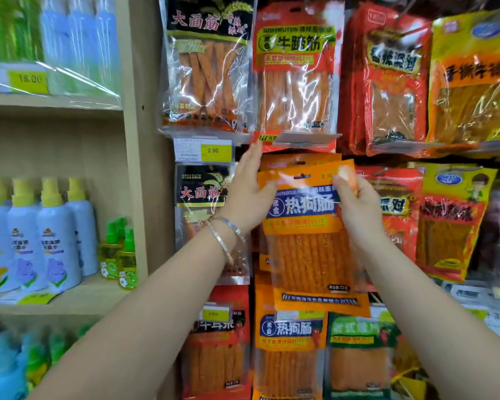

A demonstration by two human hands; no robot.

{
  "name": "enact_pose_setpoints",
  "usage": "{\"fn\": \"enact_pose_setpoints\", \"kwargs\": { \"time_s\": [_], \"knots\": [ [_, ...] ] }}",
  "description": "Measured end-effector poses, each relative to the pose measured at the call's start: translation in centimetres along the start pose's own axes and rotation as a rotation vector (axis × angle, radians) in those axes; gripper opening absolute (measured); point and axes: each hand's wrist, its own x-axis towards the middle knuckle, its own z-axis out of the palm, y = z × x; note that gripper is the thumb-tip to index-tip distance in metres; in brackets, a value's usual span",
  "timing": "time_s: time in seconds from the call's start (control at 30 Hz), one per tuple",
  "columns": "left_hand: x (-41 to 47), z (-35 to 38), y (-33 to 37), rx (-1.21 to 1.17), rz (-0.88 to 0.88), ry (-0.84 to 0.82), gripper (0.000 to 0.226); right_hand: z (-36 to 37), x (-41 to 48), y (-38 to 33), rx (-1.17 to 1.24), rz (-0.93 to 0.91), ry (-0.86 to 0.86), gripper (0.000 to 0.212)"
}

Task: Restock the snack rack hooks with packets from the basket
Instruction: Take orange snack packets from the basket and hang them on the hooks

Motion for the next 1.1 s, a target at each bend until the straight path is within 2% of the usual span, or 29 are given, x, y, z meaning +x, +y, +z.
{"fn": "enact_pose_setpoints", "kwargs": {
  "time_s": [0.07, 0.13, 0.23, 0.33, 0.53, 0.67, 0.97, 1.1],
  "knots": [
    [0.8, 0.4, 0.7, 0.022, 0.025, -0.048, 0.068, -0.1, 0.1, -0.1, -0.009, -0.026, 0.002, 0.044],
    [1.5, 0.8, 1.2, -0.02, -0.004, -0.053, 0.066, 0.0, 0.3, -0.2, -0.021, -0.024, 0.008, 0.043],
    [1.7, 1.1, 1.4, -0.065, -0.021, -0.041, 0.064, 0.3, 0.6, -0.3, -0.007, -0.01, 0.019, 0.038],
    [1.4, 1.1, 1.0, -0.083, 0.003, -0.041, 0.064, 0.7, 1.6, -0.7, 0.004, -0.023, 0.03, 0.023],
    [1.3, 0.7, 0.5, -0.09, 0.0, -0.056, 0.064, 1.3, 3.7, -0.3, -0.03, 0.033, 0.072, 0.018],
    [1.2, 0.8, 0.1, -0.107, 0.006, -0.066, 0.065, 1.4, 3.9, 0.4, -0.105, 0.065, 0.069, 0.024],
    [1.6, 1.1, -0.7, -0.173, 0.044, -0.054, 0.064, 2.3, 4.9, 1.1, -0.146, -0.006, 0.055, 0.026],
    [1.3, 1.3, -1.4, -0.158, 0.07, -0.058, 0.067, 2.6, 5.1, 2.4, -0.264, -0.032, 0.059, 0.04]
  ]
}}
